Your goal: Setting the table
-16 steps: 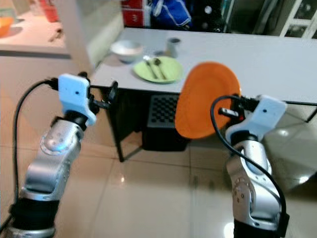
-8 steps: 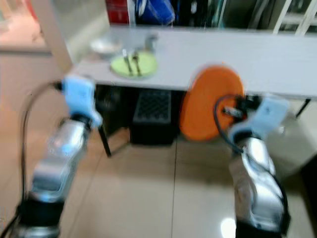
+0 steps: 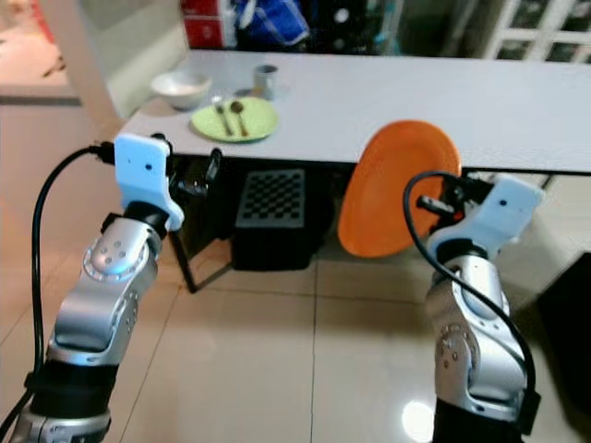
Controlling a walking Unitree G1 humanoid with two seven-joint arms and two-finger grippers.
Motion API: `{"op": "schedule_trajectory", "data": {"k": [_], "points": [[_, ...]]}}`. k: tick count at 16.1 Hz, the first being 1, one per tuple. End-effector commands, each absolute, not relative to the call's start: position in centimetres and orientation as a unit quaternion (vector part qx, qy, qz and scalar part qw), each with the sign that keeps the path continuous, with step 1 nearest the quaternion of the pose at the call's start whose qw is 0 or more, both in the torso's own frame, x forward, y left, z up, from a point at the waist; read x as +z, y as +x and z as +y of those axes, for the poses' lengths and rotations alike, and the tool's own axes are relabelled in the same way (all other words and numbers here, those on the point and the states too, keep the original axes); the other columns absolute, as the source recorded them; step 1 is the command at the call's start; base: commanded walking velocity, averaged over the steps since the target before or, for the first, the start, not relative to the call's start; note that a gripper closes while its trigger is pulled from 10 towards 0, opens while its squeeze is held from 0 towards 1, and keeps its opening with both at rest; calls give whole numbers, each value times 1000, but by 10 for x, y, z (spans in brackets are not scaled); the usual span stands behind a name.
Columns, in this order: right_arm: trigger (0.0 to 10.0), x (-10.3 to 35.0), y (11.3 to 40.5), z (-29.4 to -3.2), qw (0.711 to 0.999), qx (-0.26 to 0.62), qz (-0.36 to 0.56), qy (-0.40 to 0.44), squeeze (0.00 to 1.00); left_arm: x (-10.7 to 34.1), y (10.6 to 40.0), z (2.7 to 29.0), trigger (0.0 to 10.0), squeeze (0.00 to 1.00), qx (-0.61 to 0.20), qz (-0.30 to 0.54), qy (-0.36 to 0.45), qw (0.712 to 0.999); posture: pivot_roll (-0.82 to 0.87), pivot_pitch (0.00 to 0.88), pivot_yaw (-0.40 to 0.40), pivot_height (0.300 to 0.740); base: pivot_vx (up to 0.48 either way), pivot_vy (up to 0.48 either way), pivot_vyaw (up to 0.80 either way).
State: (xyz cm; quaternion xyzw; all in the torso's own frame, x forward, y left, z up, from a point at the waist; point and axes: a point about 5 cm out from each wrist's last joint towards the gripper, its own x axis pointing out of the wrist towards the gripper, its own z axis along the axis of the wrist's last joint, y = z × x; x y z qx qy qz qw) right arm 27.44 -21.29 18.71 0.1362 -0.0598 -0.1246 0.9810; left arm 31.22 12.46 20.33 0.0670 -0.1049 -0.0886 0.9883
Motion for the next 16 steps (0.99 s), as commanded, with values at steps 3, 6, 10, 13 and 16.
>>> {"op": "schedule_trajectory", "data": {"k": [3, 6, 10, 13, 16], "points": [[10000, 198, 276, -217, 974, -140, -87, 153, 0, 212, 312, 120, 10000, 0, -105, -124, 66, 985, -92, 0, 21, 740, 333, 0, -542], [10000, 203, 279, -217, 974, -139, -98, 151, 0, 212, 313, 117, 10000, 0, -112, -124, 63, 984, -92, 0, 23, 740, 350, 0, 0], [10000, 204, 279, -220, 971, -159, -103, 146, 0, 212, 314, 117, 10000, 0, -120, -123, 62, 983, -90, 0, 30, 740, 416, 0, 0], [10000, 205, 280, -218, 971, -156, -105, 147, 0, 211, 313, 115, 10000, 0, -124, -122, 60, 983, -90, 0, 29, 740, 436, 0, 0], [10000, 207, 281, -216, 970, -155, -109, 151, 0, 211, 313, 113, 10000, 0, -128, -122, 59, 982, -91, 0, 31, 740, 442, 0, 0]]}}
